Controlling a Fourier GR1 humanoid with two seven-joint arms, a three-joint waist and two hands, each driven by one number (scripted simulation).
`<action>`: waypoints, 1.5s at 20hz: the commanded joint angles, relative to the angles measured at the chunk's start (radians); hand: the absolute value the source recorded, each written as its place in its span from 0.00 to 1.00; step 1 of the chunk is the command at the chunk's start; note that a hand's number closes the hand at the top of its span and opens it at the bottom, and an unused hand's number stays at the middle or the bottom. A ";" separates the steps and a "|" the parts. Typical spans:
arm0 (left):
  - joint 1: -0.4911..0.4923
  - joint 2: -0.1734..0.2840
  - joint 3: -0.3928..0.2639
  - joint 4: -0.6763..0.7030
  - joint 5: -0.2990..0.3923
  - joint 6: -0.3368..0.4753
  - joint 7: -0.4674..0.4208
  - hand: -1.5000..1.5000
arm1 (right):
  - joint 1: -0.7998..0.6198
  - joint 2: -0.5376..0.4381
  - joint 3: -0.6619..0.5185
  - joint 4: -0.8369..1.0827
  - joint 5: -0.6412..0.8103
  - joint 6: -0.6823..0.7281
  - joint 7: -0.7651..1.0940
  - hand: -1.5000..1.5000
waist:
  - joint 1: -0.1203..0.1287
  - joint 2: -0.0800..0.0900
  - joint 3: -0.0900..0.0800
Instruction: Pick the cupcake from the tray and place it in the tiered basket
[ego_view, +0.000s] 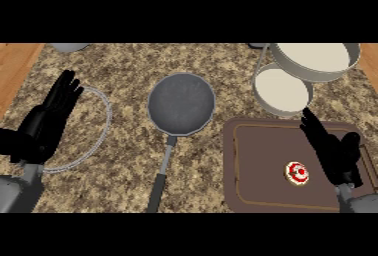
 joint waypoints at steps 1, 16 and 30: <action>-0.001 0.029 0.004 0.009 -0.056 0.019 0.029 0.50 | -0.004 0.041 -0.053 0.013 -0.032 0.003 -0.046 1.00 | 0.009 -0.009 -0.038; 0.012 -0.003 -0.032 0.171 -0.269 0.174 0.039 0.50 | 0.517 -0.098 -0.304 -0.481 0.042 -0.437 0.036 0.00 | -0.036 -0.014 -0.043; 0.011 -0.007 -0.025 0.132 -0.270 0.113 0.045 0.50 | 0.447 -0.653 -0.302 -0.704 0.047 -0.102 0.697 0.00 | 0.022 -0.007 -0.041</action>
